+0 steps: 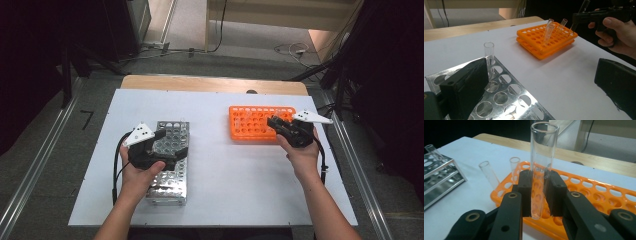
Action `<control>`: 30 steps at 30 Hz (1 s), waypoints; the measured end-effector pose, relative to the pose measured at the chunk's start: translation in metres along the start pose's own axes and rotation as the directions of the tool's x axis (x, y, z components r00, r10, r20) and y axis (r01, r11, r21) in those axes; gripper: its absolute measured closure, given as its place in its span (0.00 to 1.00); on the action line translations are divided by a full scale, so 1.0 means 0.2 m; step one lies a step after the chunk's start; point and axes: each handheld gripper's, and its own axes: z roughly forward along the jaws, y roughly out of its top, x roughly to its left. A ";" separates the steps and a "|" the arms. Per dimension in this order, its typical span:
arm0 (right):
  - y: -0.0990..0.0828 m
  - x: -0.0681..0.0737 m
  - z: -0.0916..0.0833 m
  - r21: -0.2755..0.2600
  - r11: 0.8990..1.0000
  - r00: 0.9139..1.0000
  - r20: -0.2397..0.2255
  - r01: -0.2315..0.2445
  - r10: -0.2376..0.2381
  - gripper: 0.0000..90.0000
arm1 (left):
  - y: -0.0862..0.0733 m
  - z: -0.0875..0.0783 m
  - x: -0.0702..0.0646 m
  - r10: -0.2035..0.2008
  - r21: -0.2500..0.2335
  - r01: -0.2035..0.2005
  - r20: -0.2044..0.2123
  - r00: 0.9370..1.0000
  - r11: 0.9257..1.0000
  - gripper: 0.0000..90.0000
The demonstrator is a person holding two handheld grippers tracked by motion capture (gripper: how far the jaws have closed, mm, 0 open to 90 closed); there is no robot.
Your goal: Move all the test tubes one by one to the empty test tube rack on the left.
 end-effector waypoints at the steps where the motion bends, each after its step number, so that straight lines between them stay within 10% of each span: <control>1: 0.00 0.02 -0.01 -0.001 1.000 1.000 -0.011 0.004 -0.004 0.82 | 0.00 0.00 0.00 0.000 0.000 0.000 0.000 1.000 1.000 0.00; 30: -0.07 0.45 -0.01 0.013 0.990 0.967 -0.217 0.142 -0.136 0.82 | 0.02 0.05 -0.12 0.035 0.028 -0.036 0.055 0.998 0.999 0.00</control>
